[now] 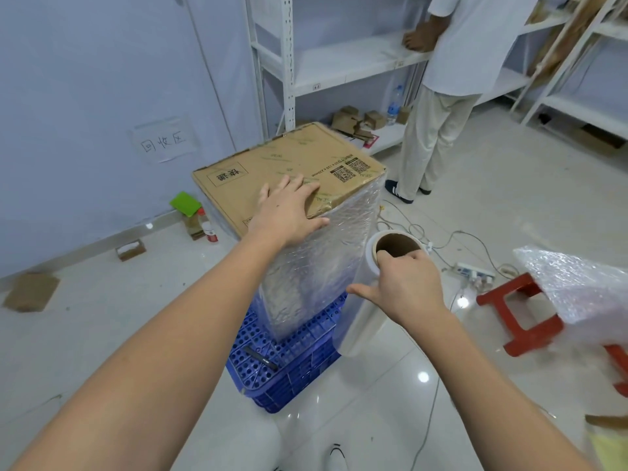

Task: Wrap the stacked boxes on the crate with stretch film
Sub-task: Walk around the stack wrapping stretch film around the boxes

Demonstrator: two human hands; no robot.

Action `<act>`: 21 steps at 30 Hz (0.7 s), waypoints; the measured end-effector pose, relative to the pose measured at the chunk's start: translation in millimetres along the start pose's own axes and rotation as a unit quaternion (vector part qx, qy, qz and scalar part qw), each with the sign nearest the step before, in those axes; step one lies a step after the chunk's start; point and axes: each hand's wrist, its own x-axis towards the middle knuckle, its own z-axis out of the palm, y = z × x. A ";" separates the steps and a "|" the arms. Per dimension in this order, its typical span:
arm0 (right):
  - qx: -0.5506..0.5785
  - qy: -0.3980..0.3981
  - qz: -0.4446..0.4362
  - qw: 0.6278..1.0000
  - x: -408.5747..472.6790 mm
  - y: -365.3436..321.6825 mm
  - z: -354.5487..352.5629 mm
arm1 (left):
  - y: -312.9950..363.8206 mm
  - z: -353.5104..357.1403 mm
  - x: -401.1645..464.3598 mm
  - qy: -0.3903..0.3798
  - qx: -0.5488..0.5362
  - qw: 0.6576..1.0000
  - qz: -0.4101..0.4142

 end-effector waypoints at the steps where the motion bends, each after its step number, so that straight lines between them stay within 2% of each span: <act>1: 0.002 0.006 0.008 1.000 2.2 -0.3 -1.1 | -0.4 0.5 -0.3 0.001 0.003 1.000 0.000; 5: 0.040 0.034 -0.009 0.999 6.4 8.0 0.9 | -0.6 1.7 -0.4 0.001 0.014 1.000 0.003; 9: 0.041 0.085 -0.095 0.991 -2.3 7.8 20.2 | 0.9 3.1 0.2 0.002 0.021 1.000 0.003; 14: 0.065 0.119 -0.145 0.980 -4.4 7.9 15.5 | -0.5 4.6 0.5 0.004 0.025 1.000 0.002; 21: 0.089 0.074 -0.283 0.952 -10.6 -22.0 8.5 | 0.4 4.9 -0.4 0.008 0.022 1.000 -0.001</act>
